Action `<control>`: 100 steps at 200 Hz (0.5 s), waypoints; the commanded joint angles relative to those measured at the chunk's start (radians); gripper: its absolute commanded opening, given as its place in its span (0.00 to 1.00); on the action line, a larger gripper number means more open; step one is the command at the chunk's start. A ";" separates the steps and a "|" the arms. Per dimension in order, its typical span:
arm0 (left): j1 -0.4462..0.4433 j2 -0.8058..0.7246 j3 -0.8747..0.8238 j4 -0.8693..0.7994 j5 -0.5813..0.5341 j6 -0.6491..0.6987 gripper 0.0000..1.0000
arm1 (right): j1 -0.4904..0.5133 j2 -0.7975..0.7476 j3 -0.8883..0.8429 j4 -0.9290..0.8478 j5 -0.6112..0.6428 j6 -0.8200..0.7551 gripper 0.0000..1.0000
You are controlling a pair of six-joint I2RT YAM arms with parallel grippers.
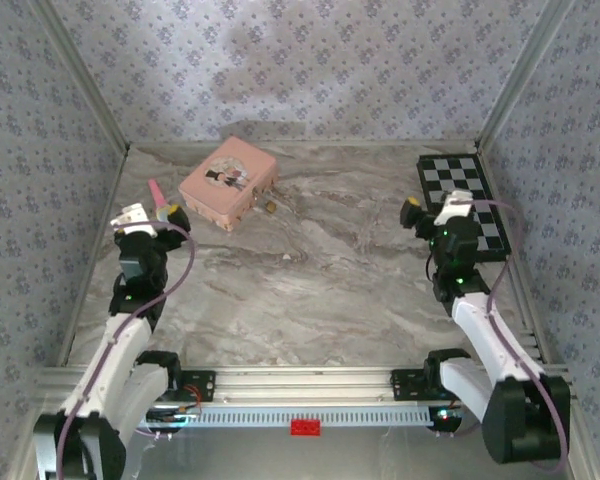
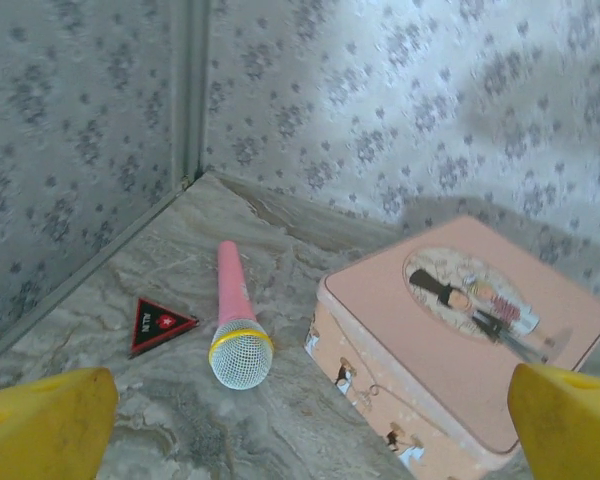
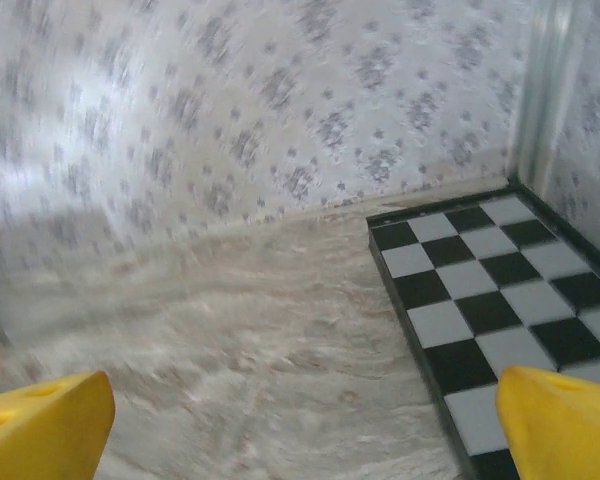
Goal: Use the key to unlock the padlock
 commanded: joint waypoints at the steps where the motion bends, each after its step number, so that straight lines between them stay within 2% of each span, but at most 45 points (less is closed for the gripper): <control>1: 0.001 -0.066 0.028 -0.277 0.015 -0.229 1.00 | -0.052 -0.063 0.055 -0.392 0.020 0.422 0.99; 16: 0.003 -0.089 0.011 -0.345 0.046 -0.339 1.00 | -0.096 -0.074 0.032 -0.366 -0.129 0.376 0.99; 50: 0.011 -0.075 -0.046 -0.334 0.328 -0.291 1.00 | -0.064 -0.059 0.019 -0.478 -0.252 0.422 0.99; 73: -0.021 0.018 -0.064 -0.264 0.491 -0.253 1.00 | 0.071 -0.038 0.008 -0.491 -0.231 0.453 0.99; 100: -0.173 0.159 -0.034 -0.225 0.449 -0.165 1.00 | 0.302 0.034 0.031 -0.484 -0.098 0.489 0.98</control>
